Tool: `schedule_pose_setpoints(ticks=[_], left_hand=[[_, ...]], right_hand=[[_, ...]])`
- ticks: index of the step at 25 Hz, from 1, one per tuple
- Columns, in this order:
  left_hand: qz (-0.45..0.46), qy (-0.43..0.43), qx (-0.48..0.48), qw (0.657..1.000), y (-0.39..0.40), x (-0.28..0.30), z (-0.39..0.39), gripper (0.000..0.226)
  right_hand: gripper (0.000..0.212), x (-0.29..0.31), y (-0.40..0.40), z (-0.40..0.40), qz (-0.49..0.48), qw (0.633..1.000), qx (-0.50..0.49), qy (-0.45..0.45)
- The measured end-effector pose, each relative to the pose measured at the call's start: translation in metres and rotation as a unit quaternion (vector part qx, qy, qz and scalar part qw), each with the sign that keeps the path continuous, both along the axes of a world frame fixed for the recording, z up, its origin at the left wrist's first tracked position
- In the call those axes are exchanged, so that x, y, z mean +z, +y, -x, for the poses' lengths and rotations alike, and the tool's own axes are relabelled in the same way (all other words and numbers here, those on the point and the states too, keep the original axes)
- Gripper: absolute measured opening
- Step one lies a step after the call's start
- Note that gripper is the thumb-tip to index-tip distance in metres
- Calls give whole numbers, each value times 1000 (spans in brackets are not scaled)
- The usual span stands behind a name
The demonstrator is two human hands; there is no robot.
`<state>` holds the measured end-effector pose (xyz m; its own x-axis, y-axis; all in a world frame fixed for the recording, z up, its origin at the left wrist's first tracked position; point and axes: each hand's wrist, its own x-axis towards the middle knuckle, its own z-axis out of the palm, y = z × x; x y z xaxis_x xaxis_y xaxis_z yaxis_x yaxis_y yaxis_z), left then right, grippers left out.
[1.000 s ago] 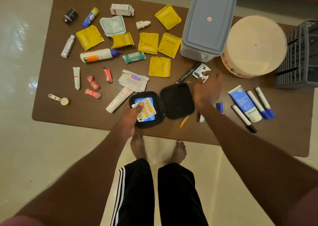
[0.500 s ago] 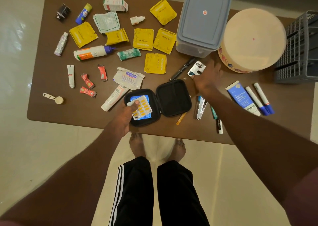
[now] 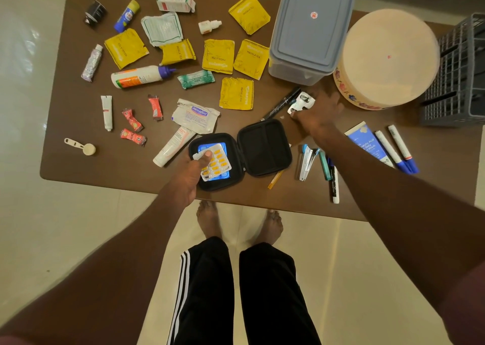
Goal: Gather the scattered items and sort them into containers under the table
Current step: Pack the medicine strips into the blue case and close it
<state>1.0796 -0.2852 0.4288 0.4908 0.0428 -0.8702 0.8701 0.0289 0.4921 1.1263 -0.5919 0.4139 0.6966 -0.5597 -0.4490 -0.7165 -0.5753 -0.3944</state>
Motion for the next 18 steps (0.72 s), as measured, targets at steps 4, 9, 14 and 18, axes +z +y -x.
schedule_pose_setpoints(ticks=[4, 9, 14, 18], left_hand=[[-4, -1, 1, 1000, -1, 2, 0, 5], [-10, 10, 1, 1000, -2, 3, -1, 4], [-14, 8, -1, 1000, -1, 5, -2, 5], [-7, 4, 5, 1000, -4, 8, -2, 7]], right_hand=[[57, 4, 0, -4, -19, 999, -26, 4], [44, 6, 17, -4, 80, 995, -19, -55], [34, 0, 30, -2, 151, 985, 67, -49], [29, -11, 24, -4, 165, 981, 92, -52]])
